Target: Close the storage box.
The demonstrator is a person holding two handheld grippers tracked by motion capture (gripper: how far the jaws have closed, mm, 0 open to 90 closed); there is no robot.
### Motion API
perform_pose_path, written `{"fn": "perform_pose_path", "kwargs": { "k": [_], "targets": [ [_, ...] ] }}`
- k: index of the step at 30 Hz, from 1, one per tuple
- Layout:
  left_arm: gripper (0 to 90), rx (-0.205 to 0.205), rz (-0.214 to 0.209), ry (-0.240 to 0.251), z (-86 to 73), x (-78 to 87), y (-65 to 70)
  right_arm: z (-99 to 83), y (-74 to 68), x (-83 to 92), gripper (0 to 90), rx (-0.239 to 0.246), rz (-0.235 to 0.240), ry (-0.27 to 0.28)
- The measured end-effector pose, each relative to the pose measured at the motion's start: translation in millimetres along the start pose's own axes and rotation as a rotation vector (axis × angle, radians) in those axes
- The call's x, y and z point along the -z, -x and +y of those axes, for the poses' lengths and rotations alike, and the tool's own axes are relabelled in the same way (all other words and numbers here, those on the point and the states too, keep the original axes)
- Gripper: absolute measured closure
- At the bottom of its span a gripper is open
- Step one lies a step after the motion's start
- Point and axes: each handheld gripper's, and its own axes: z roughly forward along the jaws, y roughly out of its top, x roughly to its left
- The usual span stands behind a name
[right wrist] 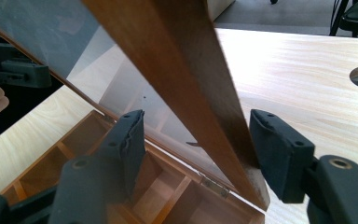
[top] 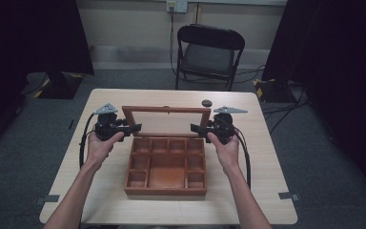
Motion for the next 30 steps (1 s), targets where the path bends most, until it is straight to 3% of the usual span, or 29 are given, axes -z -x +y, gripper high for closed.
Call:
{"fn": "perform_pose_path", "kwargs": {
  "k": [10,15,30],
  "targets": [
    [49.8,-0.020,0.003,-0.001,-4.3,8.9,6.7,-7.3,-4.1,7.0,35.1,0.001,0.001,0.004],
    [48.3,-0.002,-0.014,0.012,-7.3,11.1,8.3,-7.9,-5.5,8.8,34.6,0.013,-0.008,0.000],
    [44.7,-0.014,-0.018,0.008,-13.0,16.4,14.6,-16.3,-8.6,16.4,31.0,0.011,-0.006,-0.002]
  ]
}}
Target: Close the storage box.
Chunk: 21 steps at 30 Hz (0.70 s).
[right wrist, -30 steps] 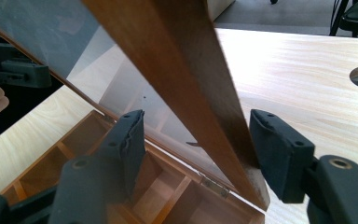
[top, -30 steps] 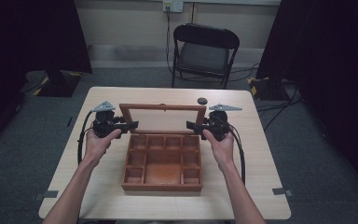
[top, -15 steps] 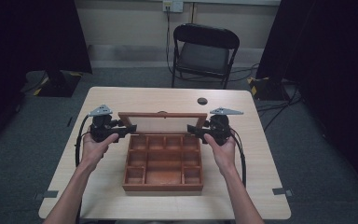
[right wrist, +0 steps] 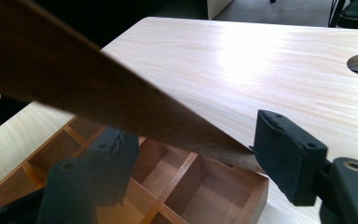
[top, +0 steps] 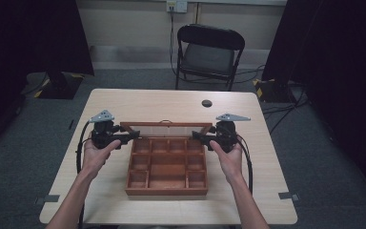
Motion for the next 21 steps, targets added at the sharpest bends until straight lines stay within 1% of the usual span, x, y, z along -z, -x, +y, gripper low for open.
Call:
{"fn": "perform_pose_path", "kwargs": {
  "k": [3,5,8,9,12,16,19,20,21],
  "targets": [
    [43.2,0.012,-0.006,0.010,-0.9,3.2,0.9,-1.8,-1.0,1.9,30.8,0.004,0.000,0.005],
    [40.7,0.022,0.006,0.020,-2.3,6.4,0.8,-2.4,-2.8,2.7,30.7,0.010,-0.008,0.004],
    [38.7,0.030,0.007,0.018,-3.4,7.3,-0.1,-2.2,-3.3,3.5,29.3,0.011,-0.009,0.007],
    [38.7,0.031,0.012,0.018,-4.0,7.4,-0.2,-2.0,-3.3,4.4,28.8,0.002,-0.003,0.009],
    [37.4,0.037,0.011,0.017,-5.9,6.9,0.0,-2.7,-2.7,7.1,28.1,-0.004,0.009,0.009],
    [36.9,0.033,0.011,0.002,-9.8,4.7,0.7,-6.4,-0.6,8.1,24.1,-0.013,0.017,0.003],
    [36.7,0.032,0.012,-0.002,-11.0,5.3,1.7,-8.3,-0.4,8.7,23.9,-0.015,0.020,-0.001],
    [36.5,0.024,0.015,-0.008,-11.7,6.8,2.4,-8.9,-0.7,9.1,23.9,-0.014,0.021,-0.004],
    [36.4,0.022,0.014,-0.007,-12.4,8.2,2.8,-9.6,-1.5,10.2,23.9,-0.006,0.019,-0.008]
  ]
}}
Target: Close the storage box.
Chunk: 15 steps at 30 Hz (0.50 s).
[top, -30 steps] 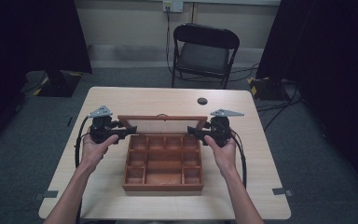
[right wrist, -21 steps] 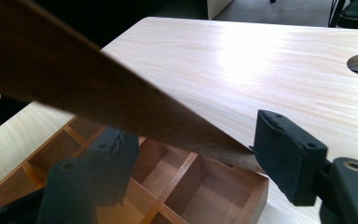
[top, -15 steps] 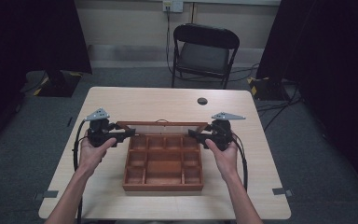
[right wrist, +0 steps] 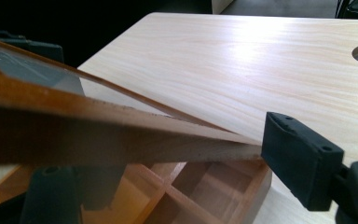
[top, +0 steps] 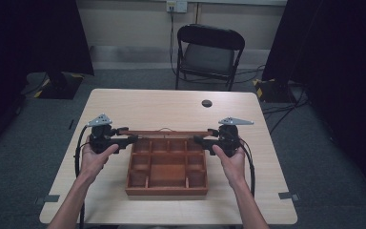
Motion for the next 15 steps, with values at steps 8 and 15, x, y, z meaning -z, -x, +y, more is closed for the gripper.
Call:
{"fn": "perform_pose_path", "kwargs": {
  "k": [8,15],
  "targets": [
    [36.3,0.000,-0.002,0.004,-6.4,6.9,4.7,-7.3,-2.7,7.6,24.0,0.001,-0.002,0.001],
    [33.9,0.009,-0.012,0.011,-14.3,11.5,8.6,-14.2,-7.2,11.7,24.1,0.019,-0.019,-0.011]
  ]
}}
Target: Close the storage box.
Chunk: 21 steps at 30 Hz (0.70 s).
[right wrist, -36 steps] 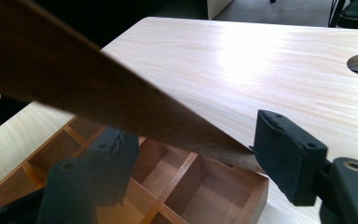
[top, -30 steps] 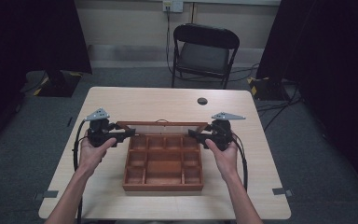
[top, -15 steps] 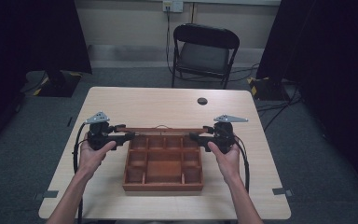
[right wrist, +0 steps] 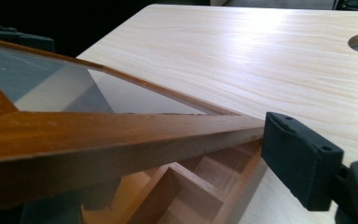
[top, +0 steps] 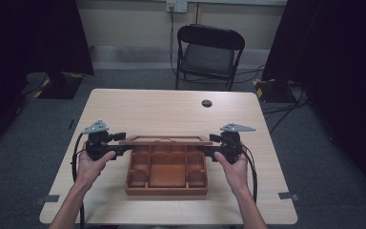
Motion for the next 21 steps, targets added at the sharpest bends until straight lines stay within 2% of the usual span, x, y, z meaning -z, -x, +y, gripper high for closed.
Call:
{"fn": "perform_pose_path", "kwargs": {
  "k": [7,21],
  "targets": [
    [31.3,0.000,0.002,-0.008,-6.3,1.4,4.2,-9.3,-1.1,3.5,24.1,-0.020,0.011,0.009],
    [28.9,-0.009,0.000,-0.014,-14.7,3.2,8.4,-21.9,-0.5,11.5,24.0,-0.019,0.011,0.014]
  ]
}}
